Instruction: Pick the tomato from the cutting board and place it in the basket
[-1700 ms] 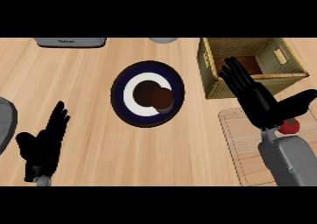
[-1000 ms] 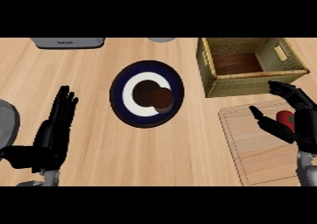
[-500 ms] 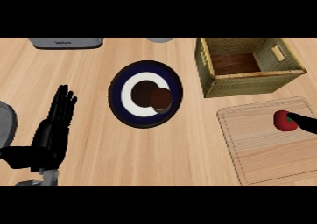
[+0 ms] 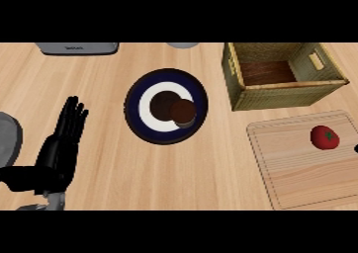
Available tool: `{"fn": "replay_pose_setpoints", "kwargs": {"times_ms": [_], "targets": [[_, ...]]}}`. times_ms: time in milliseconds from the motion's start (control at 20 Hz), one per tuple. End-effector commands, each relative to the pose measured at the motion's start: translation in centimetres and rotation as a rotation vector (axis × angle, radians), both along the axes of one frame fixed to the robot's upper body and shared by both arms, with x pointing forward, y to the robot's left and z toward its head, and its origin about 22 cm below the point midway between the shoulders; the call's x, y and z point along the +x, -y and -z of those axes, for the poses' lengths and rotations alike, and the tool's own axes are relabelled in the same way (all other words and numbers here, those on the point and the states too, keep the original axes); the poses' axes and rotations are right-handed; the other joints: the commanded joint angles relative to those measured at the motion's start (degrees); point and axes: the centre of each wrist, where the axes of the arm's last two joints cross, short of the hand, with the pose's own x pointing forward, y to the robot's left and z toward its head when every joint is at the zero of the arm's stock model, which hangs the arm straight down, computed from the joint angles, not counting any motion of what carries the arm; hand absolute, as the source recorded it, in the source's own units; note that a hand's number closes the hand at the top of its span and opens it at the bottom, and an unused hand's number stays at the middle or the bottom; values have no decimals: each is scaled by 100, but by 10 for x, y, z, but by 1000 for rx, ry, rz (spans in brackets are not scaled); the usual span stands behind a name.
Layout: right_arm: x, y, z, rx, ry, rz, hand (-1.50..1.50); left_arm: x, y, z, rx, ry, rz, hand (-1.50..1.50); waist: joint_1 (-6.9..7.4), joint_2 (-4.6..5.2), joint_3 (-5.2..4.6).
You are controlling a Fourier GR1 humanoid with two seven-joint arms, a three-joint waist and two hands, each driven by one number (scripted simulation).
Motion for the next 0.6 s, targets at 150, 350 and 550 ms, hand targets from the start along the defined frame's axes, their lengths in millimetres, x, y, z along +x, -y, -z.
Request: {"fn": "replay_pose_setpoints", "kwargs": {"times_ms": [150,350,550], "targets": [[-4,-20,-58,64,-125,-4,-150,4,1,12,1,10,-10,0,75,48,36],[1,-18,-35,6,-218,67,-150,7,4,-12,-6,14,16,0,109,45,39],[14,-3,-25,-9,-251,82,-150,10,19,11,-4,15,9,0,109,63,39]]}}
